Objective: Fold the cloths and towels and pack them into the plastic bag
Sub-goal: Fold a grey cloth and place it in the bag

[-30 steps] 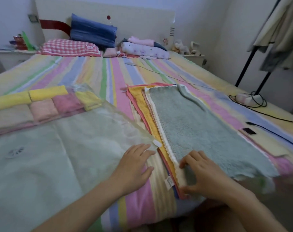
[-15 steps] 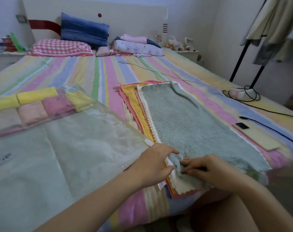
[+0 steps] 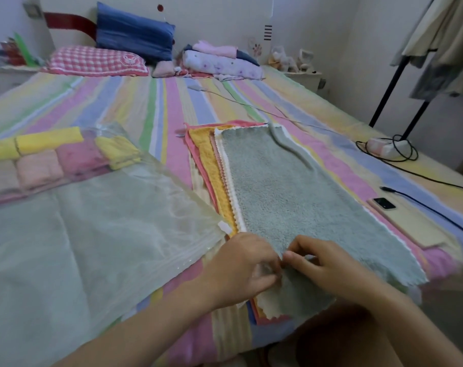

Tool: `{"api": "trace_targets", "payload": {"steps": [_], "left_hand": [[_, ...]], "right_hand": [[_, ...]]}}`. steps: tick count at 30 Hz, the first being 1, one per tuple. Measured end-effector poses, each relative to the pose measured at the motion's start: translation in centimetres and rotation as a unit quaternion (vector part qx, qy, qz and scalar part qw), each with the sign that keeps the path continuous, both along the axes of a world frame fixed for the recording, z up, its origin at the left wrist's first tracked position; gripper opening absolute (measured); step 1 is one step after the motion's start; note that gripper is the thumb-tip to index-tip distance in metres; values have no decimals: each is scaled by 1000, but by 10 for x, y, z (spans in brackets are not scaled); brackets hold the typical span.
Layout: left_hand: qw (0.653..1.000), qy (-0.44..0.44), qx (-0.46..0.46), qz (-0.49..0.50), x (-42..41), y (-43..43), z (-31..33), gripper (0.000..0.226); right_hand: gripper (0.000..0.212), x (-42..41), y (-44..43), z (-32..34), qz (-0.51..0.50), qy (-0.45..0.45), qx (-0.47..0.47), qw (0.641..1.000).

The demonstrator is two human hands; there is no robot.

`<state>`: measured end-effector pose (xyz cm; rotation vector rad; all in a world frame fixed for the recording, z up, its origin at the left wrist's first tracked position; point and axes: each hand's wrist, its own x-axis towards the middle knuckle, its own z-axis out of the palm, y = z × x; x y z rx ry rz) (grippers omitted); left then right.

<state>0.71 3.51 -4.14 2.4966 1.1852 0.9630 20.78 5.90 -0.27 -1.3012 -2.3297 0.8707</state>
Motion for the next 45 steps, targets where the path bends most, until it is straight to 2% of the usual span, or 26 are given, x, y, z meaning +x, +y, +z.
{"api": "trace_targets", "payload": {"steps": [2, 4, 7, 12, 14, 16, 19, 21, 24, 26, 29, 32, 34, 38, 42, 45], "left_hand": [[984, -140, -99, 55, -1, -1, 7, 5], [949, -248, -167, 98, -3, 2, 12, 7], [927, -306, -174, 132, -8, 9, 21, 11], [891, -397, -139, 169, -18, 15, 52, 12], [885, -409, -115, 188, -29, 18, 73, 19], [883, -413, -88, 204, -44, 20, 94, 22], [885, -401, -70, 224, -71, 19, 119, 21], [875, -412, -94, 237, -84, 11, 128, 23], [844, -413, -219, 261, -95, -13, 129, 24], [821, -364, -344, 274, -102, -34, 123, 18], [781, -293, -481, 269, -111, -60, 111, 22], [773, -267, -530, 224, -118, -70, 97, 21], [774, -266, -527, 228, -122, -65, 86, 15], [765, -317, -482, 285, -122, -29, 72, 15], [793, -428, -319, 296, -120, 30, 74, 17], [834, -438, -201, 268, -123, 75, 78, 16]], "right_hand": [[59, 2, -7, 3, -1, 47, -24, 999], [60, 6, -11, 2, -6, 2, 14, 1000], [47, 15, -10, -4, -61, -119, 155, 979], [40, 42, 4, -5, -239, -122, 212, 940], [33, 50, 12, -2, -281, -74, 206, 935], [33, 49, 18, 7, -289, 47, 170, 941], [31, 34, 15, 34, -245, 239, 112, 933], [25, 20, 6, 56, -186, 306, 77, 931], [23, 10, -12, 86, -107, 241, 52, 963], [22, 8, -24, 102, -50, 185, -34, 981], [20, 9, -29, 109, 7, 104, -181, 978], [18, 11, -21, 102, -2, 61, -229, 972], [18, 12, -8, 92, -43, 69, -240, 967], [18, 6, 33, 75, -136, 91, -218, 962], [22, 0, 93, 67, -208, 128, -153, 958], [30, -7, 140, 64, -242, 204, -115, 942]]}}
